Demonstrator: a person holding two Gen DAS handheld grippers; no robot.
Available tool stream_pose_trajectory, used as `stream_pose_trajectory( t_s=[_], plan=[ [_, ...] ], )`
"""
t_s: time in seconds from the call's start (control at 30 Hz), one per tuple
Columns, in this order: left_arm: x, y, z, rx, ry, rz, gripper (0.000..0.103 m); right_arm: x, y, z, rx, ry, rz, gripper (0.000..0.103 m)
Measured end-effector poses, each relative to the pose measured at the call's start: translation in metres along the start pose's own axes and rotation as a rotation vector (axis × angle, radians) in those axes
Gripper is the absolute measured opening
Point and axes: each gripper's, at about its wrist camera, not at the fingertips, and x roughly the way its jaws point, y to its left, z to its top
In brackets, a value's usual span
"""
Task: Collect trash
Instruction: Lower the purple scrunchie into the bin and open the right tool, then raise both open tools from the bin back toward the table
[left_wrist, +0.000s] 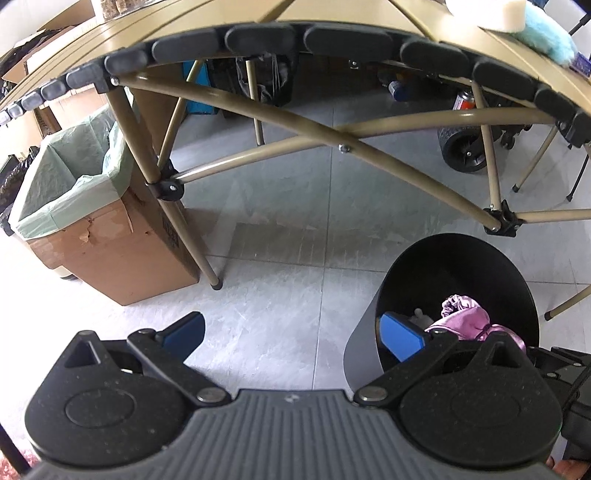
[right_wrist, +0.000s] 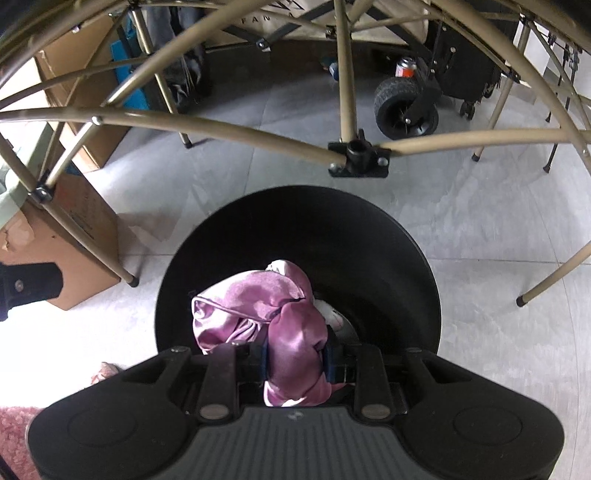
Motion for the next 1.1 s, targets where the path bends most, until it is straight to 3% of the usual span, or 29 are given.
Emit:
stream_pose_trajectory(
  t_s=[0.3, 0.37, 0.47, 0.53, 1.1],
  plan=[
    [-0.001, -0.005, 0.000, 0.007, -0.002, -0.005, 0.103, 0.001, -0.006, 0.001, 0.020, 0.003, -0.014, 0.037],
    [0.000, -0.004, 0.001, 0.003, -0.001, -0.002, 0.103, -0.002, -0.007, 0.001, 0.024, -0.006, -0.005, 0.069],
    [0.000, -0.004, 0.001, 0.004, -0.001, -0.002, 0.103, -0.005, -0.006, 0.001, 0.021, -0.021, 0.005, 0.090],
    [0.000, -0.004, 0.001, 0.006, -0.002, -0.004, 0.103, -0.006, -0.006, 0.001, 0.016, -0.022, 0.012, 0.096],
    [-0.002, -0.004, 0.001, 0.005, -0.007, -0.008, 0.103, -0.012, -0.004, 0.000, 0.005, -0.037, 0.027, 0.103]
  ],
)
